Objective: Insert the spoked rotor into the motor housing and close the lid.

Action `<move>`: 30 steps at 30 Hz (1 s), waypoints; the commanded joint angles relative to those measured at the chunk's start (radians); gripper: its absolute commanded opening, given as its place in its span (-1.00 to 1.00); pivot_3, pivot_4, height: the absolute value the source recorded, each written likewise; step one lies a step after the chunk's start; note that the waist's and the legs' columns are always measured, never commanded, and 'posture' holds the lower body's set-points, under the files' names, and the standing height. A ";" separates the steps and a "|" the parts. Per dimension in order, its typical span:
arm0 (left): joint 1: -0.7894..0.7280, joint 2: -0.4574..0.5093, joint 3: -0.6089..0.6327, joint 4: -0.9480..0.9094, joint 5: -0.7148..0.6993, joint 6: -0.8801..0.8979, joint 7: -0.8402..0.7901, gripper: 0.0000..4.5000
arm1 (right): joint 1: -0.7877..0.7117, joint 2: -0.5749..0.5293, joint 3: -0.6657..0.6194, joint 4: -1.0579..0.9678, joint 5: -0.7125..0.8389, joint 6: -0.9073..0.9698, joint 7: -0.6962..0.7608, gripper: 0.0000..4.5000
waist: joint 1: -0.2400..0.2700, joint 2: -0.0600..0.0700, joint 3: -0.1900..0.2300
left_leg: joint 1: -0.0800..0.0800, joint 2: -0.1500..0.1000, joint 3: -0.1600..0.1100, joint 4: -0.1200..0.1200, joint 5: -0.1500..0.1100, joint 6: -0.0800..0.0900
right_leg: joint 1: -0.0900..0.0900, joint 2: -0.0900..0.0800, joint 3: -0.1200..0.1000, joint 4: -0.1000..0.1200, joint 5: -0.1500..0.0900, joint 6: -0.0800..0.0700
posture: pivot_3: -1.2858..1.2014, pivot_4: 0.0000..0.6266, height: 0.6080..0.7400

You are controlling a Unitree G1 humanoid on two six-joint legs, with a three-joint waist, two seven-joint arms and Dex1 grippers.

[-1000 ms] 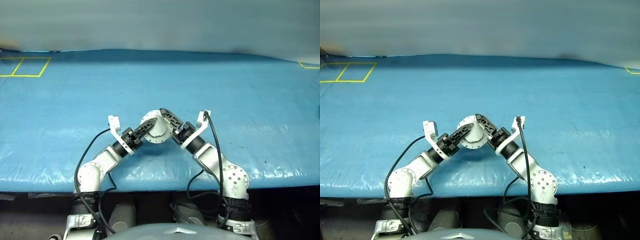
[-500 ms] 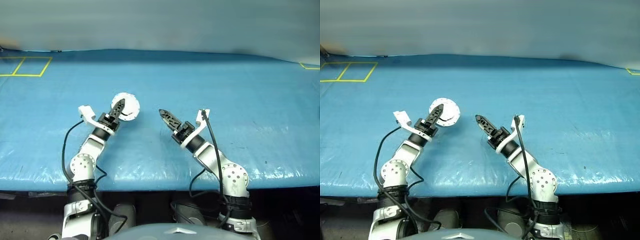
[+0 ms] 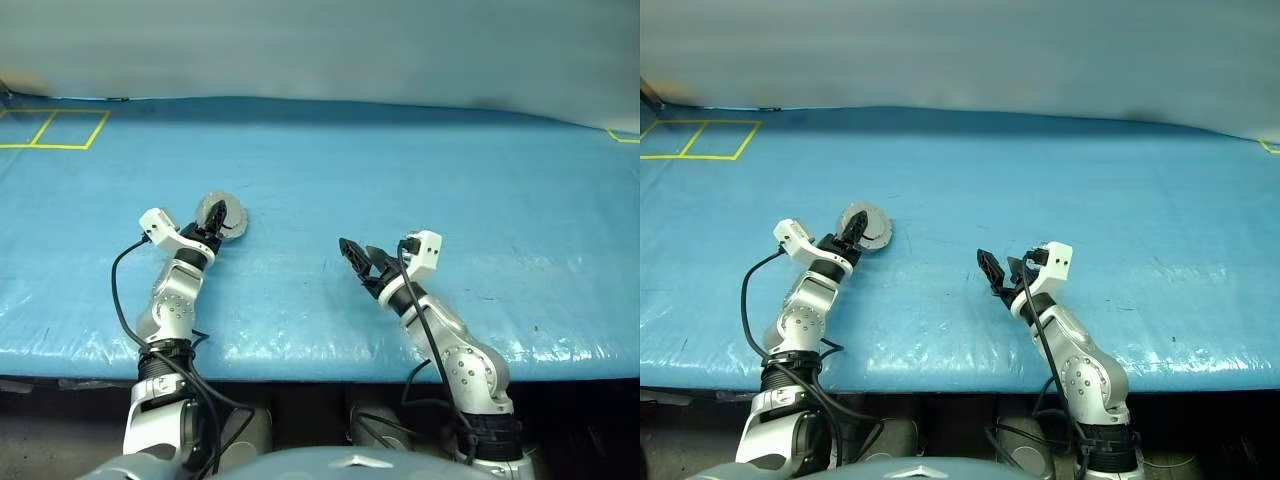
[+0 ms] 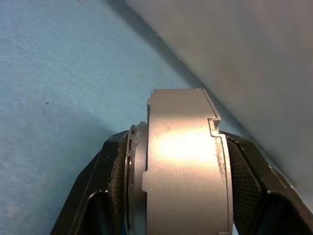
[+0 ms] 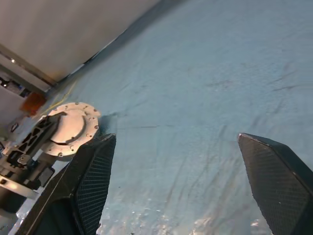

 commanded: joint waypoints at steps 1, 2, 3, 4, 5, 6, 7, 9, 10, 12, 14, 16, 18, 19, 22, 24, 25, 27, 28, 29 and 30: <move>-0.010 0.031 0.012 0.018 0.040 -0.030 0.007 0.45 | 0.002 0.012 -0.014 -0.037 -0.016 -0.019 0.004 0.86 | -0.003 0.000 0.000 | 0.000 0.000 0.000 0.000 0.000 0.000 | 0.000 0.000 0.000 0.000 0.000 0.000 | 0.03 -0.52 1.00; -0.010 0.037 0.008 0.021 0.046 -0.018 0.009 0.59 | 0.002 0.015 -0.012 -0.037 -0.022 -0.019 0.006 0.86 | -0.004 0.000 0.000 | 0.001 0.000 0.000 0.000 0.000 0.000 | 0.000 0.000 0.000 0.000 0.001 0.000 | 0.03 -0.52 1.00; -0.011 0.040 0.012 0.024 0.050 -0.009 0.024 0.74 | 0.002 0.019 -0.009 -0.037 -0.027 -0.016 0.007 0.86 | -0.003 0.000 0.000 | 0.001 0.000 0.000 0.000 0.001 -0.001 | 0.000 0.000 0.000 0.000 0.001 0.000 | 0.03 -0.52 1.00; -0.012 0.044 0.015 0.027 0.056 -0.005 0.039 0.86 | 0.000 0.022 -0.006 -0.036 -0.030 -0.013 0.010 0.86 | -0.002 0.000 0.000 | 0.001 0.000 0.000 0.000 0.001 -0.001 | 0.000 0.000 0.000 0.000 0.001 0.000 | 0.03 -0.52 1.00; -0.010 0.051 0.016 0.027 0.061 -0.001 0.041 0.86 | 0.000 0.023 0.000 -0.036 -0.037 -0.012 0.014 0.86 | -0.001 0.000 0.000 | 0.001 0.000 0.000 0.000 0.001 -0.002 | 0.000 0.000 0.000 0.000 0.001 0.000 | 0.03 -0.52 1.00; -0.007 0.059 0.018 0.025 0.061 0.003 0.039 0.86 | -0.001 0.024 0.006 -0.036 -0.045 -0.013 0.016 0.86 | -0.001 0.000 0.000 | 0.000 0.000 0.000 0.000 0.001 -0.002 | 0.000 0.000 0.000 0.000 0.001 0.000 | 0.03 -0.52 1.00; -0.004 0.073 0.022 0.028 0.074 0.005 0.053 0.86 | -0.001 0.029 0.009 -0.034 -0.051 -0.012 0.017 0.86 | 0.000 0.000 0.000 | 0.000 0.000 -0.001 0.000 0.001 -0.002 | 0.000 0.000 0.000 0.000 0.001 0.000 | 0.03 -0.52 1.00; 0.001 0.100 0.050 0.035 0.077 0.009 0.075 0.86 | 0.003 0.040 0.013 -0.031 -0.057 -0.020 0.026 0.86 | -0.002 0.000 0.000 | 0.001 0.000 0.000 0.000 0.002 -0.002 | 0.000 0.000 0.000 0.000 0.002 0.000 | 0.03 -0.52 1.00; 0.006 0.114 0.064 0.034 0.078 0.002 0.085 0.86 | 0.006 0.048 0.011 -0.029 -0.052 -0.016 0.030 0.86 | -0.003 0.000 0.000 | 0.001 0.000 -0.001 0.000 0.002 -0.002 | 0.000 0.001 0.000 0.000 0.002 0.000 | 0.03 -0.52 1.00; 0.014 0.140 0.095 0.036 0.078 -0.011 0.107 0.86 | 0.012 0.052 0.017 -0.029 -0.052 -0.010 0.042 0.86 | -0.005 0.000 0.000 | 0.001 0.001 -0.001 0.000 0.002 -0.002 | 0.000 0.001 0.000 0.001 0.002 0.000 | 0.03 -0.52 1.00; 0.020 0.168 0.128 0.042 0.078 -0.021 0.127 0.86 | 0.017 0.049 0.029 -0.029 -0.066 -0.007 0.053 0.86 | -0.004 0.000 0.000 | 0.001 0.001 -0.001 0.000 0.002 -0.002 | 0.000 0.001 0.000 0.001 0.002 0.000 | 0.03 -0.52 1.00; 0.031 0.194 0.145 0.037 0.080 -0.026 0.120 0.86 | 0.019 0.048 0.036 -0.027 -0.074 -0.006 0.060 0.86 | -0.003 0.000 0.000 | 0.001 0.001 -0.001 0.000 0.002 -0.002 | 0.000 0.000 0.000 0.001 0.002 0.000 | 0.03 -0.52 1.00; 0.054 0.212 0.141 -0.009 0.059 -0.005 0.063 0.86 | 0.017 0.048 0.035 -0.023 -0.088 -0.010 0.059 0.86 | 0.000 0.000 0.000 | 0.001 0.000 -0.001 0.000 0.002 -0.003 | 0.000 0.000 0.000 0.001 0.002 0.000 | 0.03 -0.52 1.00; 0.063 0.217 0.138 -0.030 0.048 0.004 0.038 0.86 | 0.015 0.049 0.033 -0.021 -0.093 -0.010 0.059 0.86 | 0.001 0.000 0.000 | 0.001 0.000 -0.001 0.000 0.002 -0.003 | 0.000 0.000 0.000 0.001 0.002 0.000 | 0.03 -0.52 1.00; 0.110 0.232 0.073 -0.169 0.047 0.027 -0.054 0.86 | 0.012 0.025 0.027 -0.028 -0.159 -0.053 0.056 0.86 | 0.004 -0.001 0.000 | 0.001 0.000 -0.001 0.000 0.002 -0.003 | 0.001 0.000 -0.001 0.001 0.002 0.000 | 0.03 -0.52 1.00; 0.133 0.226 0.020 -0.272 0.053 0.041 -0.085 0.86 | 0.010 -0.012 0.037 -0.034 -0.234 -0.089 0.057 0.86 | 0.007 -0.001 0.000 | 0.000 0.000 -0.001 0.000 0.002 -0.004 | 0.001 0.000 -0.001 0.000 0.002 0.000 | 0.03 -0.52 1.00; 0.138 0.219 -0.002 -0.310 0.053 0.051 -0.091 0.86 | 0.009 -0.033 0.044 -0.038 -0.256 -0.094 0.068 0.86 | 0.008 -0.001 0.000 | 0.001 0.000 -0.001 0.000 0.002 -0.004 | 0.001 -0.001 -0.001 0.000 0.002 0.000 | 0.03 -0.52 1.00; 0.149 0.206 -0.060 -0.381 0.078 0.047 -0.101 0.86 | 0.015 -0.052 0.037 -0.058 -0.264 -0.109 0.087 0.86 | 0.006 -0.001 0.000 | 0.001 0.000 -0.001 0.000 0.003 -0.004 | 0.001 -0.001 0.000 0.000 0.003 0.000 | 0.03 -0.52 1.00; 0.160 0.202 -0.099 -0.418 0.094 0.052 -0.107 0.86 | 0.017 -0.055 0.026 -0.066 -0.272 -0.111 0.078 0.86 | 0.004 -0.001 -0.001 | 0.001 0.000 -0.001 0.000 0.003 -0.004 | 0.001 0.000 0.000 0.000 0.003 0.000 | 0.03 -0.52 1.00; 0.175 0.194 -0.136 -0.453 0.107 0.058 -0.111 0.86 | 0.019 -0.067 0.025 -0.071 -0.301 -0.121 0.069 0.86 | 0.002 -0.001 -0.001 | 0.002 0.000 -0.001 0.000 0.003 -0.004 | 0.002 0.000 0.000 0.001 0.003 0.000 | 0.03 -0.52 1.00; 0.196 0.192 -0.182 -0.484 0.132 0.055 -0.122 0.86 | 0.024 -0.084 0.031 -0.074 -0.348 -0.133 0.054 0.86 | 0.001 -0.001 -0.001 | 0.003 0.001 0.000 -0.001 0.003 -0.004 | 0.002 0.000 0.000 0.001 0.003 -0.001 | 0.03 -0.52 1.00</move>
